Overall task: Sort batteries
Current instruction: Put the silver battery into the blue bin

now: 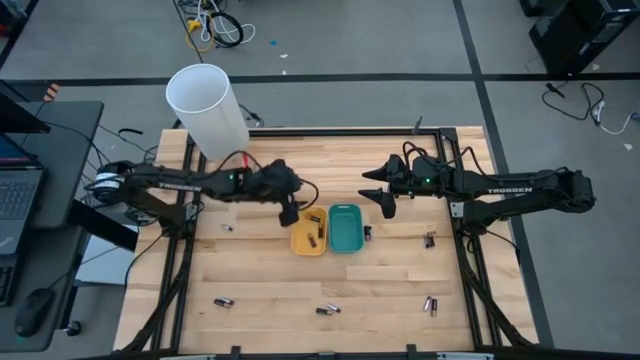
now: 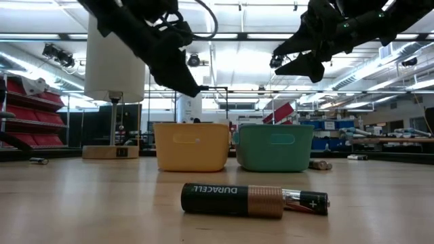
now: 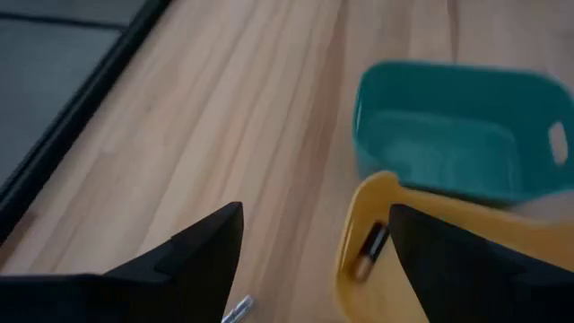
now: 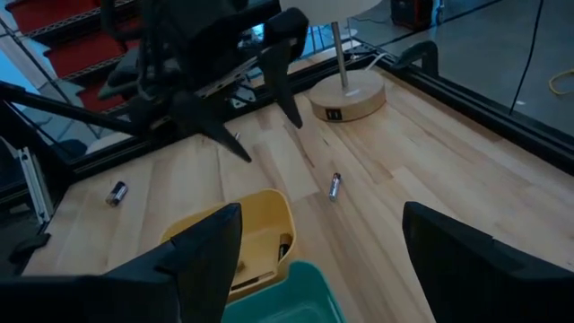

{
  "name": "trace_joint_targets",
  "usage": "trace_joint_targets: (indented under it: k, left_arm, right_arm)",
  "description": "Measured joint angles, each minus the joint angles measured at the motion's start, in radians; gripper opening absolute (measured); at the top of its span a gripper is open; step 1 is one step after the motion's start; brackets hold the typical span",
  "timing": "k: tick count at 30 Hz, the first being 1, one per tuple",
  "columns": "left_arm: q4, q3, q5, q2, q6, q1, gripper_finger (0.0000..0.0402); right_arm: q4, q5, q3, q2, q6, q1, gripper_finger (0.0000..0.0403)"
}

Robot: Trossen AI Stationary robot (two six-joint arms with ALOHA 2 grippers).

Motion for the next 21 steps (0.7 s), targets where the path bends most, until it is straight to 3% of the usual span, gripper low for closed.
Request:
trace_joint_targets:
  k: [12, 21]
  left_arm:
    - [-0.158, 0.015, 0.239, 0.000, 0.108, 0.193, 0.0283]
    - [-0.167, 0.014, 0.279, 0.000, 0.253, 0.262, 0.0247]
  right_arm:
    - [-0.036, 0.000, 0.000, 0.000, -0.114, 0.000, 0.0291]
    - [-0.116, 0.000, 0.000, 0.000, -0.115, 0.000, 0.0289]
